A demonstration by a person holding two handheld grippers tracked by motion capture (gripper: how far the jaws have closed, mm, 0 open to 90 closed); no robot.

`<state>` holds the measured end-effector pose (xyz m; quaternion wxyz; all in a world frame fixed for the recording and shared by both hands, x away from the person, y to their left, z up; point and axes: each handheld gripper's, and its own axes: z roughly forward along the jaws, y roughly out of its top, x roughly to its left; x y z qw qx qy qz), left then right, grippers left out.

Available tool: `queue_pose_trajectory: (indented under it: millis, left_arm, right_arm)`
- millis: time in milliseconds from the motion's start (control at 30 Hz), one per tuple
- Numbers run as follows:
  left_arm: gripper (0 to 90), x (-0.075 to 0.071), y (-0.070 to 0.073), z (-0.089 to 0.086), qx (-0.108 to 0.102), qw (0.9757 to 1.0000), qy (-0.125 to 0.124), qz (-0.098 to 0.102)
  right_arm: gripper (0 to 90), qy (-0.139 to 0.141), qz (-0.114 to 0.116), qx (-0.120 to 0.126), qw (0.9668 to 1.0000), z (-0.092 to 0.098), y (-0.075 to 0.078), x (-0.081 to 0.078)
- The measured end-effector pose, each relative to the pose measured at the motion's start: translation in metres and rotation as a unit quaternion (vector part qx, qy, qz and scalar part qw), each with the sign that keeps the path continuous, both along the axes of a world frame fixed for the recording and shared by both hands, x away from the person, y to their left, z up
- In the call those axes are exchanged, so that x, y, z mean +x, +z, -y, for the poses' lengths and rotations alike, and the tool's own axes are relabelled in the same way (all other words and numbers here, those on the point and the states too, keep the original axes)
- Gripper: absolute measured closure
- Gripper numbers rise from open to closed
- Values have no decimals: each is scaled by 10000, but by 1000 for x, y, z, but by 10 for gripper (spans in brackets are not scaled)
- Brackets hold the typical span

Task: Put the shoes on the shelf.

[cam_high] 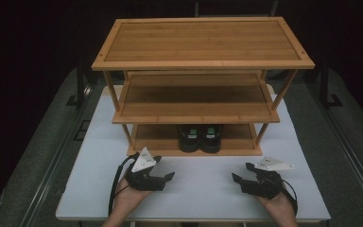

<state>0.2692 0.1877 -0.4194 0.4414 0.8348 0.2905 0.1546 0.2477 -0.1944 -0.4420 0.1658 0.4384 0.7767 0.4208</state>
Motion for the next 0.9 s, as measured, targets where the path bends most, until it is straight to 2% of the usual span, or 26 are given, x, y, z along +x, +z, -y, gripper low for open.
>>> queue_pose_trajectory:
  millis: [367,700,900]
  left_arm:
    - [247,-2,0,-13,26,10000,51,19]
    - [222,-8,-8,-23,-25,9998,155,-133]
    - [205,-11,-11,-28,-23,9997,176,-167]
  right_arm:
    - [316,-12,17,0,10000,5,0,-5]
    - [307,-11,-30,35,10000,13,-2,-16]
    - [294,-10,19,24,10000,21,-1,-23]
